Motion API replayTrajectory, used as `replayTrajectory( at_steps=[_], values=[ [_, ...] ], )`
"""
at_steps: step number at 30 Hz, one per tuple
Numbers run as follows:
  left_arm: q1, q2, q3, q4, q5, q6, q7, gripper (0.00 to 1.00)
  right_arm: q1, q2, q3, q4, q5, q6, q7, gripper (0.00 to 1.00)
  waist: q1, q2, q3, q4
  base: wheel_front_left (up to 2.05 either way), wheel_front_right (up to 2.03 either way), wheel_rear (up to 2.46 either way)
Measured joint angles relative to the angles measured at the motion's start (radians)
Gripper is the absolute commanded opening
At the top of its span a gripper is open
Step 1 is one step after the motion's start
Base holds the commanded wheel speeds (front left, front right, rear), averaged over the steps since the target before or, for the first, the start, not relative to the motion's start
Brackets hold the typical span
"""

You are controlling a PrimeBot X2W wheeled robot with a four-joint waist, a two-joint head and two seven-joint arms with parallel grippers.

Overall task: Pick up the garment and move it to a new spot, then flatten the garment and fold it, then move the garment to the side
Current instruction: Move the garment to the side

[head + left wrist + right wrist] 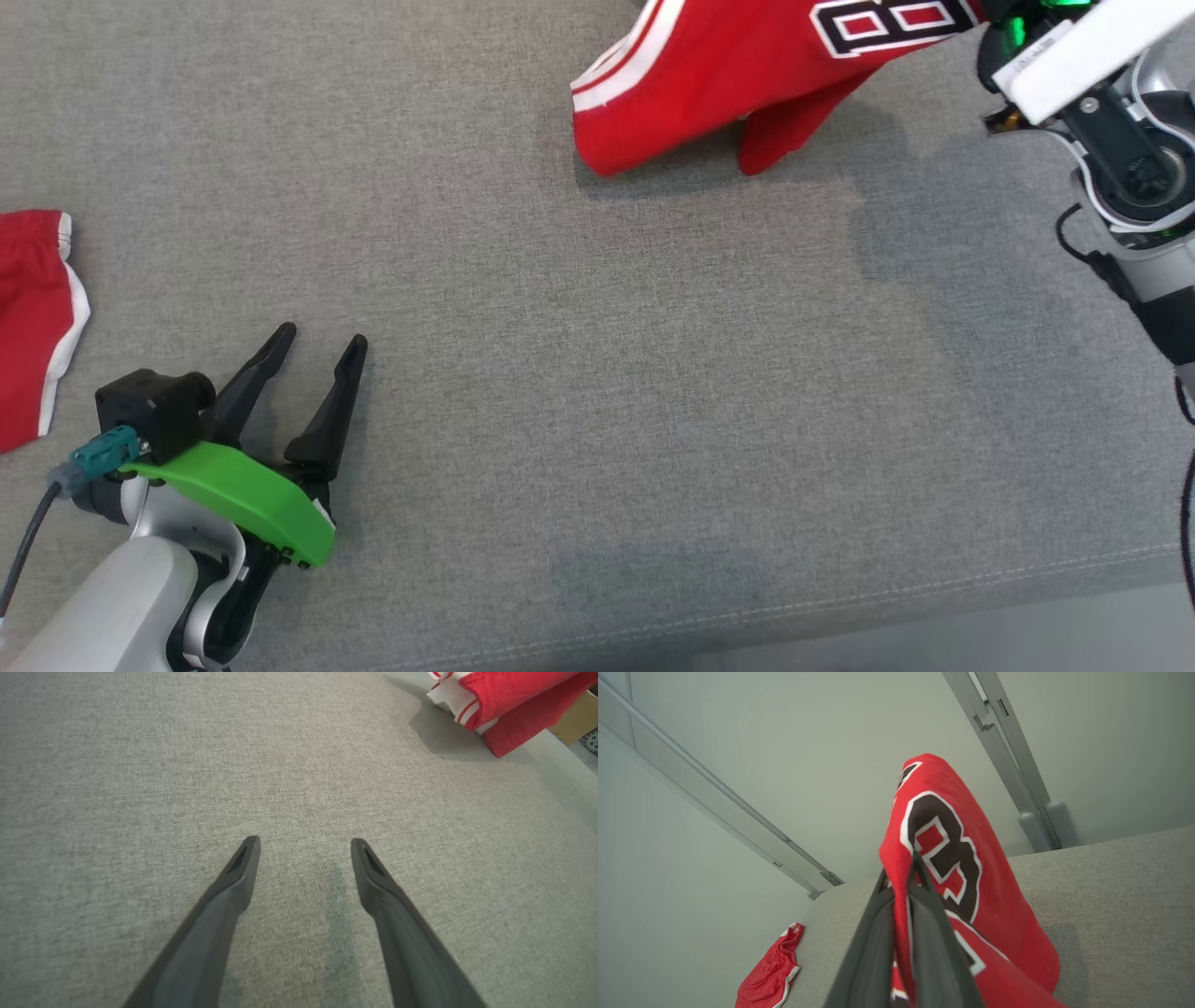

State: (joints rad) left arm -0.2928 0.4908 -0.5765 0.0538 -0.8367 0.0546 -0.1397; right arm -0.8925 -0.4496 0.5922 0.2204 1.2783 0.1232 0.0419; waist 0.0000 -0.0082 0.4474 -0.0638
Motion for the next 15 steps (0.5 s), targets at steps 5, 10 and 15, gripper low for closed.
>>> replayTrajectory(
  at_steps=[5,10,15],
  values=[
    [-0.005,0.005,0.005,-0.008,0.006,0.003,0.007,1.0,0.046,-0.096,-0.055,0.069,0.026,0.0,0.002,0.0,0.0,0.0,0.034,-0.016,0.0,0.0,0.0],
    [-0.014,0.026,0.021,-0.028,0.006,0.008,0.012,1.0,0.113,-0.159,-0.115,0.171,0.054,0.0,-0.023,0.0,0.0,0.0,0.064,-0.032,0.0,0.0,0.0],
    [-0.027,0.032,0.025,-0.047,0.013,0.009,0.013,1.0,0.137,-0.169,-0.124,0.23,0.057,0.0,-0.034,0.0,0.0,0.0,0.087,-0.043,0.0,0.0,0.0]
  ],
)
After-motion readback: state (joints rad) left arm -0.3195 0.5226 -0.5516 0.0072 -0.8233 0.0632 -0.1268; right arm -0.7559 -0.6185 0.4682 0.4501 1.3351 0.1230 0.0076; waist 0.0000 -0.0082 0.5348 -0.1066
